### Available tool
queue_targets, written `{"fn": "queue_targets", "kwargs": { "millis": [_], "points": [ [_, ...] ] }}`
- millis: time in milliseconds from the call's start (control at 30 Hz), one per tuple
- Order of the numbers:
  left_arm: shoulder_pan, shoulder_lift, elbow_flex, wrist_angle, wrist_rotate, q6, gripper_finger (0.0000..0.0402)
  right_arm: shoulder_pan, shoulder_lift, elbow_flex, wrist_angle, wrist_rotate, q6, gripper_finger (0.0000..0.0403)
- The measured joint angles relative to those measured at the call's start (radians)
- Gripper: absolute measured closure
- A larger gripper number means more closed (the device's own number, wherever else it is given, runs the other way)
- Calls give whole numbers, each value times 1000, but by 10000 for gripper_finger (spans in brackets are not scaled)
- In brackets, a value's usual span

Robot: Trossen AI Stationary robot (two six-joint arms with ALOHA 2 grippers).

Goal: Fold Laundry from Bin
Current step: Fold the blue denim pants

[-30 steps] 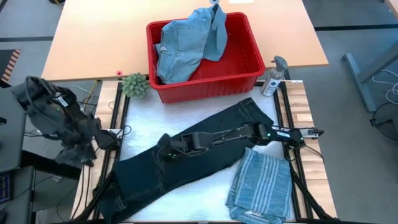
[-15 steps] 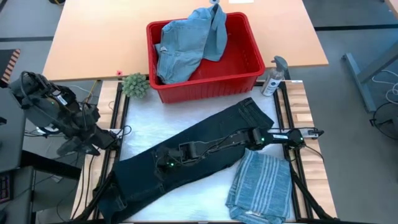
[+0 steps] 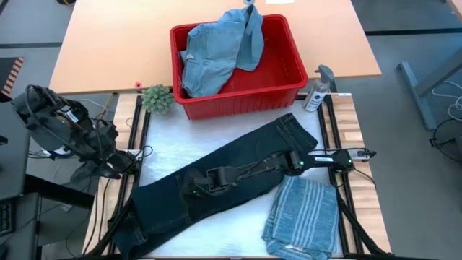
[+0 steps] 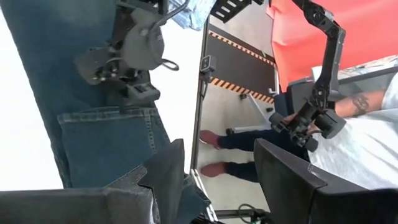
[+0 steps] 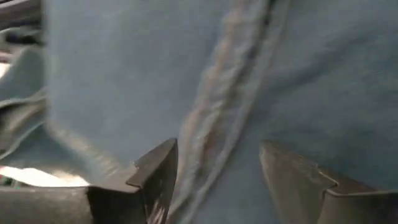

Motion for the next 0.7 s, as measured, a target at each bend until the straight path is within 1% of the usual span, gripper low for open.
{"fn": "queue_targets", "kwargs": {
  "millis": [133,267,400,500,600,700],
  "points": [
    [0,7,0,0,-6,17,221,-15,-2,-1,-5,-36,15,156],
    [0,16,0,0,-6,24,221,-10,-2,0,-13,-41,6,158],
    [0,22,0,0,-6,30,221,-5,-2,0,-3,-4,-17,158],
    [0,22,0,0,-8,34,221,-3,-2,0,50,-4,-17,158],
    [0,22,0,0,-26,34,221,-1,-2,0,55,9,-20,158],
    [0,22,0,0,-29,37,221,5,0,0,54,55,-28,158]
  ]
}}
